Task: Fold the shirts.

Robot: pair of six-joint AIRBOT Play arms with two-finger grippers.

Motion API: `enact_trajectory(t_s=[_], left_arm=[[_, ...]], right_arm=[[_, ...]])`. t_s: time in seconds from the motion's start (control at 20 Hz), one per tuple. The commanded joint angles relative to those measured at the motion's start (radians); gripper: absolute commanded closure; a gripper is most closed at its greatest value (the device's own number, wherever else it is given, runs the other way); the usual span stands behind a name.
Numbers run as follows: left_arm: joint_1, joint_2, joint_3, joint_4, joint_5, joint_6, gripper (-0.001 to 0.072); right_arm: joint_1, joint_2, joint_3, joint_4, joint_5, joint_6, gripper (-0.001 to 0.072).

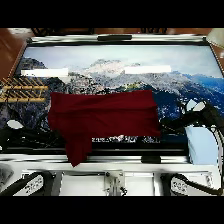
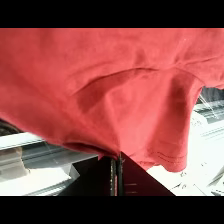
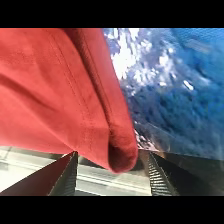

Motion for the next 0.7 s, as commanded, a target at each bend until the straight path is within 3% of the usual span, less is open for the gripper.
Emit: enact_trajectory(t_s=[0.0,0.3,0.35,0.55,0.65], left_arm=[[0.000,0.000,0.001,-0.025,-0.013,-0.006,0.0671],[0.000,0.003,0.002,-0.051,-0.011,-0.002,0.0671],[0.000,0.003,0.006,-0.051,-0.011,0.006,0.0671],[0.000,0.005,0.064,-0.050,-0.013,0.045,0.0672],[0.013,0.006,0.148,-0.048,-0.016,0.062,0.0672]], right_arm=[[0.047,-0.024,-0.011,-0.005,-0.019,-0.023,0.0165],[0.127,-0.026,-0.011,-0.032,-0.040,-0.027,0.0167],[0.142,-0.026,-0.011,-0.043,-0.040,-0.027,0.0220],[0.183,-0.025,-0.005,-0.077,-0.050,-0.032,0.0616],[0.183,-0.022,0.035,-0.068,-0.052,-0.048,0.0643]])
